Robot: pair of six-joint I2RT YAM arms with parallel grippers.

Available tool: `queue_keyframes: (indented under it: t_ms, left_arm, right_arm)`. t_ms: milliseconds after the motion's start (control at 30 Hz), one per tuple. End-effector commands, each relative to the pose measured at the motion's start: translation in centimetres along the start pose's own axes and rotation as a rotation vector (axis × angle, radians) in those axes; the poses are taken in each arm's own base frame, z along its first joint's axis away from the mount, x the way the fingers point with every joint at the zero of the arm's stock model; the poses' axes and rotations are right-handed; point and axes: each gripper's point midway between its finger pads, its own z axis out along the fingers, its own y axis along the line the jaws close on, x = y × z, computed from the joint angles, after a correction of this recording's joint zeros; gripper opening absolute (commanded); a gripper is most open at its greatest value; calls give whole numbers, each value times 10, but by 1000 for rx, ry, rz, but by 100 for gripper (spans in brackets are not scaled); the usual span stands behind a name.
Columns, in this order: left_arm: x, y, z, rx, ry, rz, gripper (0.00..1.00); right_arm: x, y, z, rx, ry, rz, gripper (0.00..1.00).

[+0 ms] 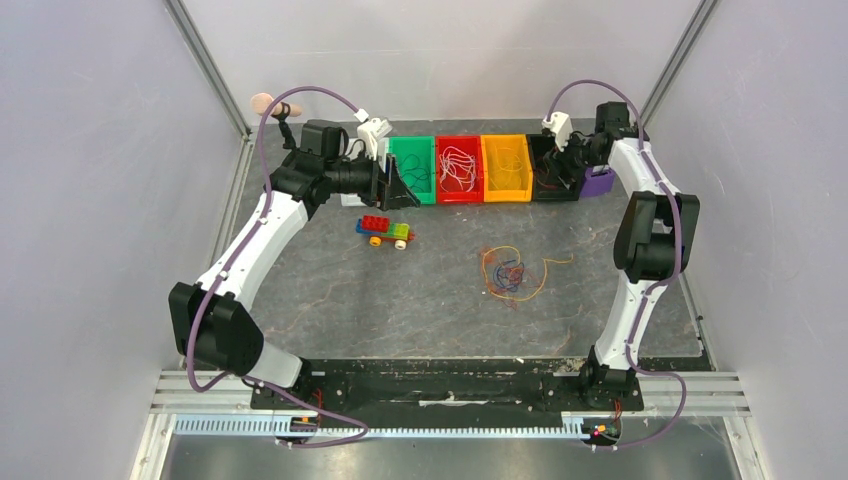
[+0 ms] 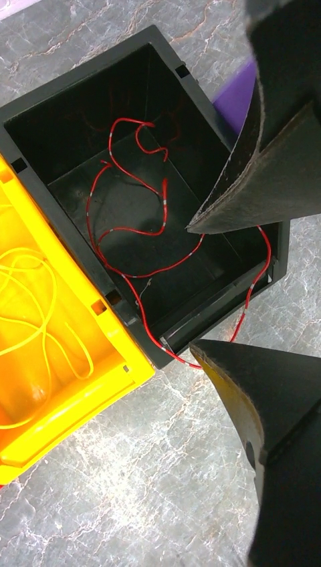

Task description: Untangle the cables

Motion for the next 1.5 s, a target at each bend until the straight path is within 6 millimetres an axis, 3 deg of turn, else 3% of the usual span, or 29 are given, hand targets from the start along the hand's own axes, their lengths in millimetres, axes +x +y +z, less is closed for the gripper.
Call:
queue_keyframes:
  t_ms: [0, 100, 200, 367, 500, 633, 800, 1033, 1267, 1367, 1467]
  left_arm:
    - [-5, 2, 0, -5, -12, 46, 73]
    - [-5, 2, 0, -4, -13, 40, 73]
    - [-6, 2, 0, -7, -15, 41, 73]
    - [-4, 2, -1, -15, -12, 37, 73]
    - [0, 3, -4, -27, -1, 49, 73]
    - [0, 6, -3, -41, 3, 46, 73]
    - [-4, 7, 0, -36, 0, 39, 73]
    - [-7, 7, 1, -32, -6, 42, 73]
    - [-4, 8, 0, -34, 1, 38, 73]
    - [-2, 8, 1, -33, 7, 34, 73]
    - [-2, 9, 1, -34, 7, 34, 73]
  right_arm:
    - [-7, 4, -5, -9, -12, -45, 61]
    - [-5, 10, -4, -22, -14, -46, 54]
    - [-4, 3, -5, 8, -6, -39, 55]
    - [-32, -15, -31, 65, -83, -48, 55]
    - [-47, 3, -53, 40, -117, -123, 55]
    - [-28, 23, -58, 11, -51, -221, 57]
    - [-13, 28, -52, -25, 5, -238, 58]
    - [5, 33, -30, -83, 83, -253, 58]
    - [10, 20, -12, -52, 106, -261, 55]
    - [11, 17, -6, -45, 109, -259, 48]
    - [10, 12, -1, -31, 105, -253, 36]
